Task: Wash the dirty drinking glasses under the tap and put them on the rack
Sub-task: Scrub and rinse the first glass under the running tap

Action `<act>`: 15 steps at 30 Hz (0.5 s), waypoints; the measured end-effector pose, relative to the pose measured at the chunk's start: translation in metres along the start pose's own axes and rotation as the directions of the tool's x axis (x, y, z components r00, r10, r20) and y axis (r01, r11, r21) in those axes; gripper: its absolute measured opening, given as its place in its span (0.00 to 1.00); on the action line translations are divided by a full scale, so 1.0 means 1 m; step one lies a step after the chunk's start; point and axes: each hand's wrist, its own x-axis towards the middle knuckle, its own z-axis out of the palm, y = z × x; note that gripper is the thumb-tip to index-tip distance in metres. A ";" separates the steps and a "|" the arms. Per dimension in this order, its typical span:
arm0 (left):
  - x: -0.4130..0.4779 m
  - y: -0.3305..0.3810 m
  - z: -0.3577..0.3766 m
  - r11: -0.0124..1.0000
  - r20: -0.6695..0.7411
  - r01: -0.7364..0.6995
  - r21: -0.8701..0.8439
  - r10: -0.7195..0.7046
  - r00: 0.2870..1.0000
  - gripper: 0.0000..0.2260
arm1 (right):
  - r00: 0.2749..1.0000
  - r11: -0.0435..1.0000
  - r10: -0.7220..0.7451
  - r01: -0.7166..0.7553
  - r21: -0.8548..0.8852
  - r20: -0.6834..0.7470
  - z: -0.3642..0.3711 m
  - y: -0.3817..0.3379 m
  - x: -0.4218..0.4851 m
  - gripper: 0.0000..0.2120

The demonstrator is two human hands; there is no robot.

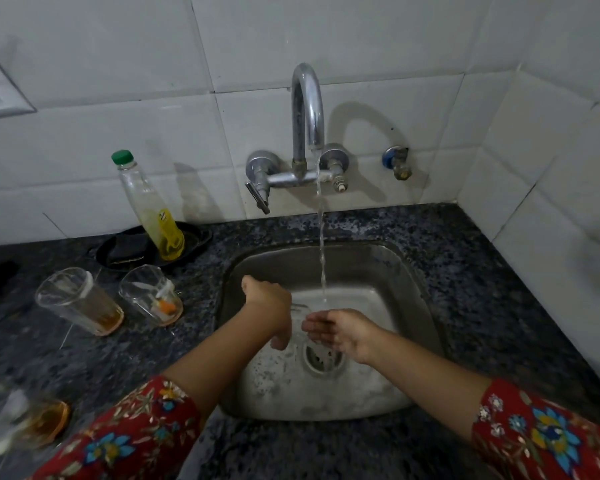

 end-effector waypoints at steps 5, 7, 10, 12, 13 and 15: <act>0.018 -0.017 0.002 0.511 -0.118 -0.198 -0.836 0.185 0.976 0.23 | 0.747 0.602 -0.660 0.590 -0.537 0.081 -0.021 -0.003 -0.003 0.13; 0.015 -0.015 0.001 0.068 -0.187 -0.214 -0.974 0.288 0.939 0.17 | 0.543 0.143 -0.789 0.616 -0.774 0.287 -0.040 -0.011 0.002 0.16; 0.020 -0.007 0.006 -0.215 -0.276 -0.204 -0.955 0.397 0.875 0.16 | 0.441 -0.060 -0.820 0.569 -0.820 0.366 -0.046 -0.029 0.006 0.19; 0.029 0.003 0.009 -0.253 -0.281 -0.206 -0.945 0.311 0.908 0.16 | 0.430 -0.067 -0.844 0.506 -0.860 0.320 -0.031 -0.042 0.010 0.19; 0.031 0.008 0.008 -0.183 -0.264 -0.231 -0.956 0.177 0.948 0.15 | 0.459 -0.034 -0.847 0.457 -0.889 0.269 -0.019 -0.048 0.014 0.20; 0.032 0.018 0.006 0.142 -0.269 -0.249 -0.958 -0.142 0.953 0.18 | 0.583 0.120 -0.808 0.297 -0.947 0.080 0.002 -0.064 0.021 0.18</act>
